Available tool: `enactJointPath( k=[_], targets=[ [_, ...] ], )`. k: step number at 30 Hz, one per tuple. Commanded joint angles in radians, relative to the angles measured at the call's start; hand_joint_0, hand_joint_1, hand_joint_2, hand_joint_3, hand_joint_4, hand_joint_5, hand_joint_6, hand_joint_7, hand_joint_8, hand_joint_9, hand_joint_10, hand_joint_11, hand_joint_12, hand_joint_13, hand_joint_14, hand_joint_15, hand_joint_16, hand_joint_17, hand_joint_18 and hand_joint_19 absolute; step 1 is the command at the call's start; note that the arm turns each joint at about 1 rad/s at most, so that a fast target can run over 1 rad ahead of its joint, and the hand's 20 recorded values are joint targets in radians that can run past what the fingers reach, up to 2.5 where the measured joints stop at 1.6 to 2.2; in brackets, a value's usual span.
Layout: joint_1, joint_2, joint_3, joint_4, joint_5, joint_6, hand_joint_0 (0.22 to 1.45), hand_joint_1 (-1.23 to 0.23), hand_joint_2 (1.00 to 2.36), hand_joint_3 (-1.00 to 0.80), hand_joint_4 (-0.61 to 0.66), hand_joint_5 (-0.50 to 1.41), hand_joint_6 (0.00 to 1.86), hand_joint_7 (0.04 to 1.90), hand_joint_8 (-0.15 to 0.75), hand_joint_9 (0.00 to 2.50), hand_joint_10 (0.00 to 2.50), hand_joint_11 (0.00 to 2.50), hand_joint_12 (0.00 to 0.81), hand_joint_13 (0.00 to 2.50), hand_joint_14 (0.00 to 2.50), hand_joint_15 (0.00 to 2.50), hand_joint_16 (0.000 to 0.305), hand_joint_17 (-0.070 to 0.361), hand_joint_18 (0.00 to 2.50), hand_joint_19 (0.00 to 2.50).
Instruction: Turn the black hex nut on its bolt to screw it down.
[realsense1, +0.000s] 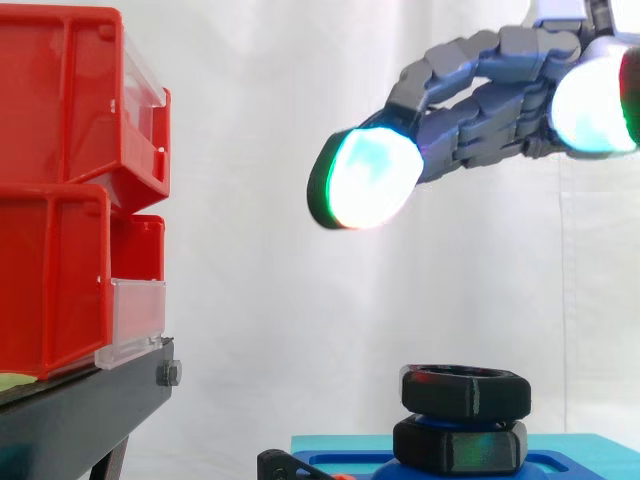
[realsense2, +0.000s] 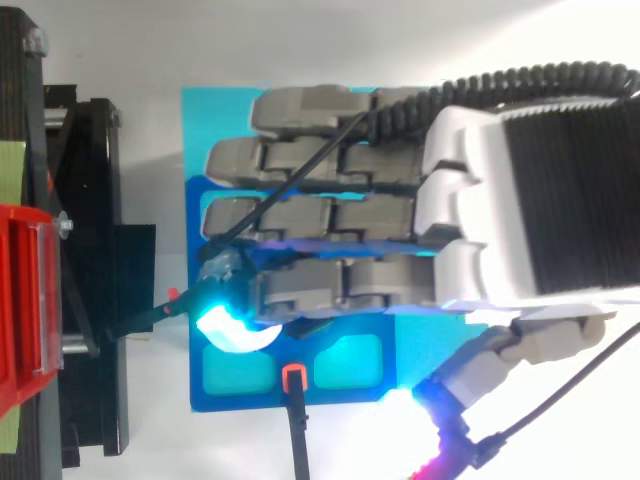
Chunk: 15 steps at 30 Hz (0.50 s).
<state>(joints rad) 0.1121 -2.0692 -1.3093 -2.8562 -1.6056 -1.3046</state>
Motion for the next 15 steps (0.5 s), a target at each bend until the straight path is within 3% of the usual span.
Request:
enactJointPath(
  k=[1, 6, 9, 15],
  targets=[
    [0.012, -0.035, 0.015, 0.012, 0.001, -0.042, 0.45, -0.48, 1.00, -0.50, 0.20, -0.16, 0.50, 0.71, 0.238, 0.45, 0.00, 0.00, 0.342, 0.33, 0.00, 0.00, 0.059, 0.133, 0.22, 0.18],
    [0.024, -0.037, 0.021, 0.047, 0.012, -0.087, 0.45, -0.47, 1.00, -0.50, 0.20, -0.16, 0.50, 0.74, 0.241, 0.45, 0.00, 0.00, 0.341, 0.32, 0.00, 0.00, 0.059, 0.132, 0.22, 0.18],
    [0.027, -0.037, 0.021, 0.049, 0.032, -0.101, 0.45, -0.47, 1.00, -0.50, 0.21, -0.15, 0.50, 0.78, 0.241, 0.46, 0.00, 0.00, 0.342, 0.32, 0.00, 0.00, 0.059, 0.132, 0.22, 0.18],
    [0.040, -0.043, 0.021, 0.043, 0.036, -0.143, 0.45, -0.45, 1.00, -0.50, 0.22, -0.14, 0.50, 0.85, 0.242, 0.46, 0.00, 0.00, 0.342, 0.32, 0.00, 0.00, 0.058, 0.131, 0.22, 0.19]
  ],
)
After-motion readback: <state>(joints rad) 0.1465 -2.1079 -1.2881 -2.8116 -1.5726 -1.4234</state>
